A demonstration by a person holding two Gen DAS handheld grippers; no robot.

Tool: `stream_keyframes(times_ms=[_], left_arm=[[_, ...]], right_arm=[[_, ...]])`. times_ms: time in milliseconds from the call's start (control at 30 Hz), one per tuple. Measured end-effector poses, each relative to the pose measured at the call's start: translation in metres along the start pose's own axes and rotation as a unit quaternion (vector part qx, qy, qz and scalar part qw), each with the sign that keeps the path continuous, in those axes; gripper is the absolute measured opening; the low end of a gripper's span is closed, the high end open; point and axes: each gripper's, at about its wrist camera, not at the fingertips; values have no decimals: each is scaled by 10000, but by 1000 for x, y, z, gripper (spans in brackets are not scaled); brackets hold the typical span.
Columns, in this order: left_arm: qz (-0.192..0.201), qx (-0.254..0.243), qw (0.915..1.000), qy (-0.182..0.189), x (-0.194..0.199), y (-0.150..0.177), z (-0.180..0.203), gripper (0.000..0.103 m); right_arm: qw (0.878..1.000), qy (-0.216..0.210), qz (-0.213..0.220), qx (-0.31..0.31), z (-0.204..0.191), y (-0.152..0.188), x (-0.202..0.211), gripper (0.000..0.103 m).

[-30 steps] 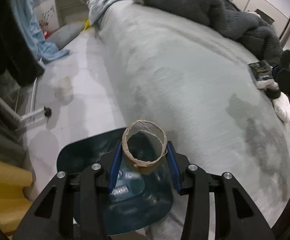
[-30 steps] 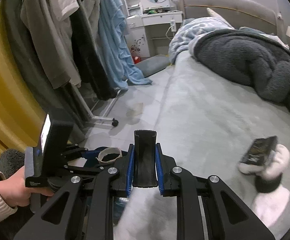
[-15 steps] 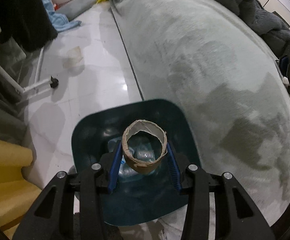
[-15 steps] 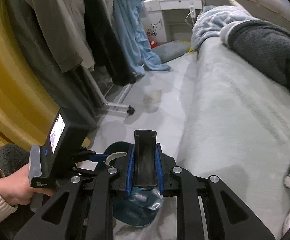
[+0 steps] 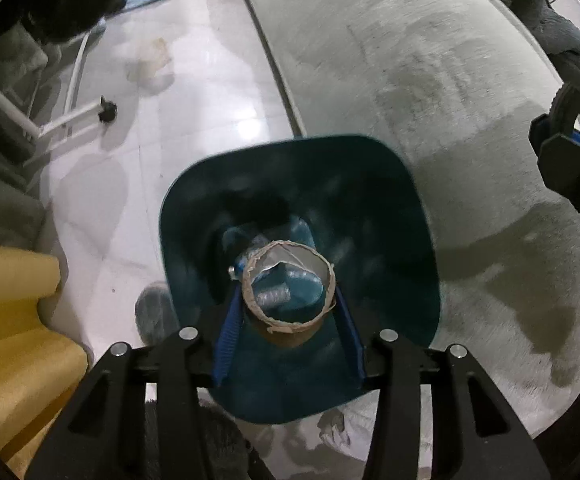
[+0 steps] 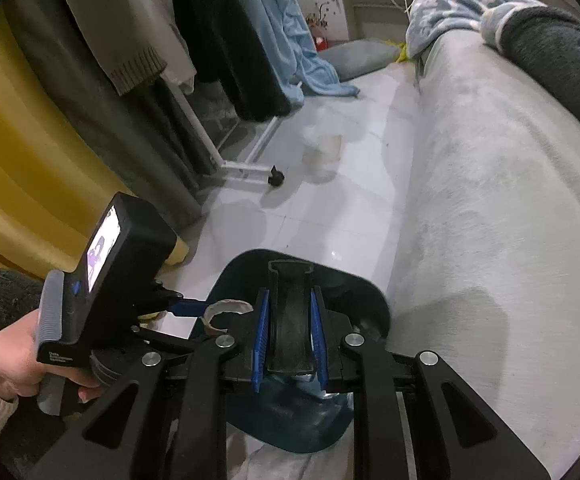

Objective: Collect trash
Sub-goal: 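Open both tools to drop the tape core and black clip into the bin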

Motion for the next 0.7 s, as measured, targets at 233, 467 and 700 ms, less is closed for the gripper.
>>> stream_keyframes(times_ms=[233, 467, 700], left_arm=[[-93, 97, 9999, 30, 7, 6, -16, 66], [251, 72, 9997, 22, 32, 5, -24, 72], [927, -76, 9956, -74, 69, 2, -25, 73]], right_arm=[[9994, 49, -342, -7, -8, 0, -25, 20], [9978, 71, -656, -14, -16, 4, -50, 20], [9955, 84, -947, -5, -25, 8, -74, 20]])
Point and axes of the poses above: each gripper's, at about its wrist camera, not at the fingertips, and x roughly against the way its jaws point, z to its right, y to its underside, and after that the axes turned 9 degrees about y, right-handed
